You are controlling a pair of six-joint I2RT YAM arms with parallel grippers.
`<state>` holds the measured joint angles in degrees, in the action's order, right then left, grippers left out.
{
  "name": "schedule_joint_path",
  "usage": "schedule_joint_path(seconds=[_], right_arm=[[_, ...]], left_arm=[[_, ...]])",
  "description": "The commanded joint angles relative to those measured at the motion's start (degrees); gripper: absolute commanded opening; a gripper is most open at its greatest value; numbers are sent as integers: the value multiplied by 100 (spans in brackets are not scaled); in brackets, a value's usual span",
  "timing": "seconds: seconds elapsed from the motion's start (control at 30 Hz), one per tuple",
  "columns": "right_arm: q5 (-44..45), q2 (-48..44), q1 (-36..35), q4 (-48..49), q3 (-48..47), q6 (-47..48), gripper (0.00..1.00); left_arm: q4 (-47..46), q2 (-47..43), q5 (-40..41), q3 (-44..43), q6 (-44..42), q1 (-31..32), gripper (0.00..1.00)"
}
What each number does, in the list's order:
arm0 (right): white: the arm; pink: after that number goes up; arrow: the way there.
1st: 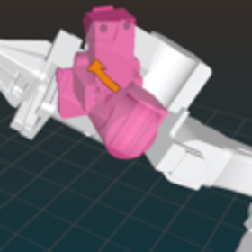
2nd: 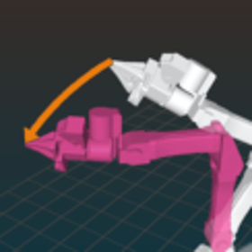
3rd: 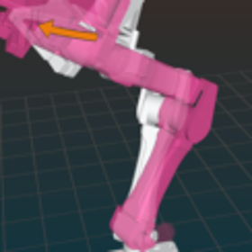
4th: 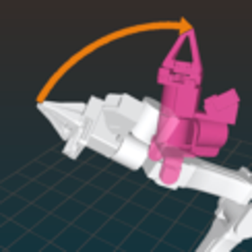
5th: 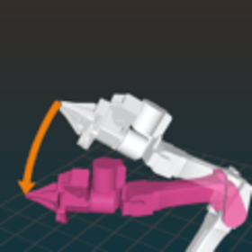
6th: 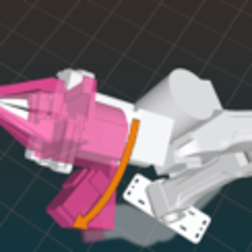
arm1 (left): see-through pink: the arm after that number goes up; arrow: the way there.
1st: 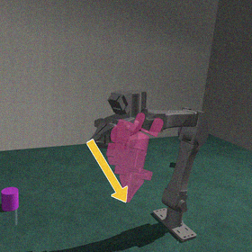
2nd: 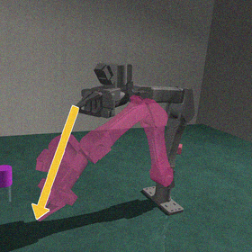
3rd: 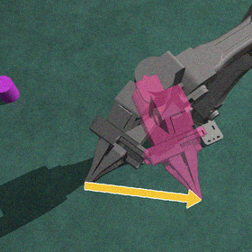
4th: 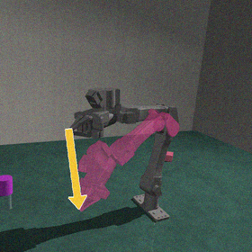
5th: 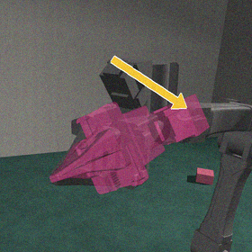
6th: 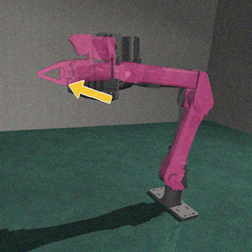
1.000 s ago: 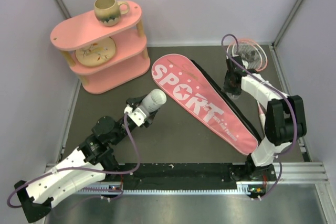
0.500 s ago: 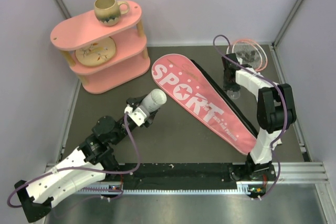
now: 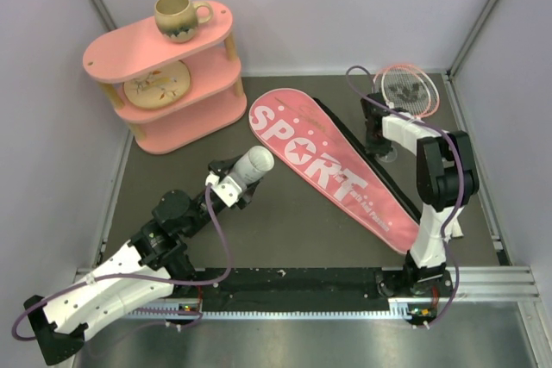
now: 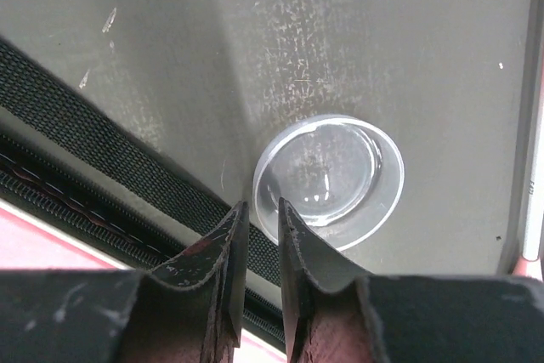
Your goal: Pack up the badminton gear
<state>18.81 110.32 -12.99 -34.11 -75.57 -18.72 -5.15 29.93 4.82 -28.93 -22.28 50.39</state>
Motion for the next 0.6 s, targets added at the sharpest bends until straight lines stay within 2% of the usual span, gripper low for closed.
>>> schedule_joint_path(seconds=[0.0,0.13,0.17,0.27,0.37,0.47,0.57], right_arm=[[70,95,-10,45,-248,61,19],[70,34,-10,44,-239,70,13],[53,-2,-1,45,-221,79,7],[27,-255,-10,53,-160,61,0],[-61,-781,-1,62,-29,18,0],[-456,-1318,-10,80,147,-61,0],[-1683,-2153,-10,289,454,-71,0]], left_arm=[[-320,30,28,-210,66,15,10],[-320,39,19,-218,57,15,10],[-320,48,10,-219,66,15,10],[-320,56,10,-210,57,15,10],[-320,74,-7,-219,66,15,10],[-320,100,-34,-218,66,23,10],[-303,136,-95,-227,75,15,10]])
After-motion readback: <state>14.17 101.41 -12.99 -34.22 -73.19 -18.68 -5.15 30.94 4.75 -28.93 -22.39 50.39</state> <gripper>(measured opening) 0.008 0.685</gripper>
